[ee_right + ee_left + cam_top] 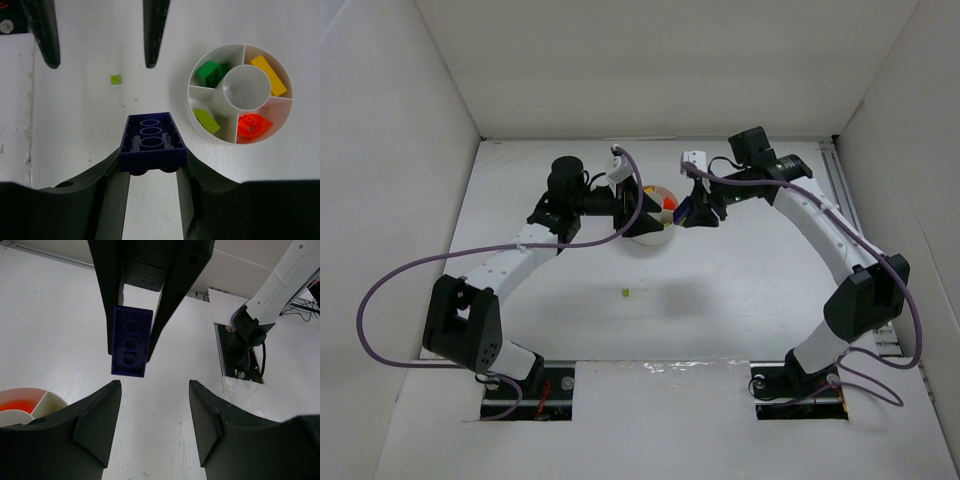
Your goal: Sort the legos into containers by color
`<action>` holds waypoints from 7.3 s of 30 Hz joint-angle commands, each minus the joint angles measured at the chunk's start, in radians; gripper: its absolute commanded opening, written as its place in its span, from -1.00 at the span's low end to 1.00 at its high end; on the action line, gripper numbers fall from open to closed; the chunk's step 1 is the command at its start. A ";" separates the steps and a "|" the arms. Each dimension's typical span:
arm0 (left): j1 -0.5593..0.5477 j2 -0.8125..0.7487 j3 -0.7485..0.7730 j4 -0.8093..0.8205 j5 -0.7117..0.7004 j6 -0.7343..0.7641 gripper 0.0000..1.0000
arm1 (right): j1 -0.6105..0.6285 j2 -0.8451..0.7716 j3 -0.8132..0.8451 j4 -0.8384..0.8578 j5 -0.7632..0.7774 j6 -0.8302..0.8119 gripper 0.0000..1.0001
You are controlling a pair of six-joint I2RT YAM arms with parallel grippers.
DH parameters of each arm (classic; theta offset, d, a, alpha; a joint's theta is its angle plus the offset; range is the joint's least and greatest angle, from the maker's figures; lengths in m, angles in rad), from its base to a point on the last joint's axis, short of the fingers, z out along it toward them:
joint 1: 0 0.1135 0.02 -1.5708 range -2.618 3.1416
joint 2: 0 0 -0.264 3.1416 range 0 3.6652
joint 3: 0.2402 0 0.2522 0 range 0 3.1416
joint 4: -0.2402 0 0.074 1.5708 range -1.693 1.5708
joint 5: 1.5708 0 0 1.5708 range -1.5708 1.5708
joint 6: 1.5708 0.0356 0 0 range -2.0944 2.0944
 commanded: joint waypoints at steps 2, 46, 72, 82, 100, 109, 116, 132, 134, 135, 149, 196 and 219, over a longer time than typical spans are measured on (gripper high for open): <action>0.003 -0.044 0.040 0.051 -0.008 0.022 0.06 | 0.038 0.004 0.052 -0.064 -0.085 -0.070 -1.00; -0.037 -0.035 0.037 0.077 -0.076 0.043 0.23 | 0.134 0.059 0.123 0.019 0.020 0.045 -1.00; -0.037 -0.026 0.027 0.077 -0.067 0.043 -0.34 | 0.162 0.068 0.152 0.019 0.020 0.054 -1.00; -0.037 -0.061 -0.012 0.087 -0.088 0.043 -0.73 | 0.099 0.068 0.114 0.028 0.050 0.054 -1.00; 0.014 -0.123 -0.160 0.434 -0.337 -0.190 -0.91 | -0.071 0.018 -0.044 0.028 0.100 0.046 -1.00; 0.014 0.070 -0.158 0.617 -0.516 -0.331 -0.91 | -0.104 0.008 -0.063 0.056 0.081 0.088 -1.00; 0.014 0.192 -0.135 0.653 -0.548 -0.320 -0.91 | -0.122 0.008 -0.052 0.056 0.081 0.097 -1.00; 0.014 0.310 -0.043 0.611 -0.613 -0.245 -0.88 | -0.122 0.027 -0.043 0.056 0.072 0.097 -1.00; 0.014 0.310 -0.032 0.611 -0.613 -0.245 -0.88 | -0.122 0.036 -0.034 0.056 0.072 0.097 -1.00; 0.014 0.319 -0.032 0.611 -0.613 -0.234 -0.88 | -0.122 0.036 -0.034 0.056 0.072 0.097 -1.00; 0.014 0.348 -0.023 0.559 -0.651 -0.207 -0.57 | -0.122 0.054 -0.015 0.056 0.072 0.097 -1.00; 0.271 -0.153 0.014 -0.113 -1.044 -0.132 1.00 | 0.185 0.205 0.077 0.270 0.464 0.754 -1.00; 0.271 -0.135 -0.016 -0.091 -0.961 -0.214 1.00 | 0.173 0.277 0.097 0.321 0.647 0.843 -0.92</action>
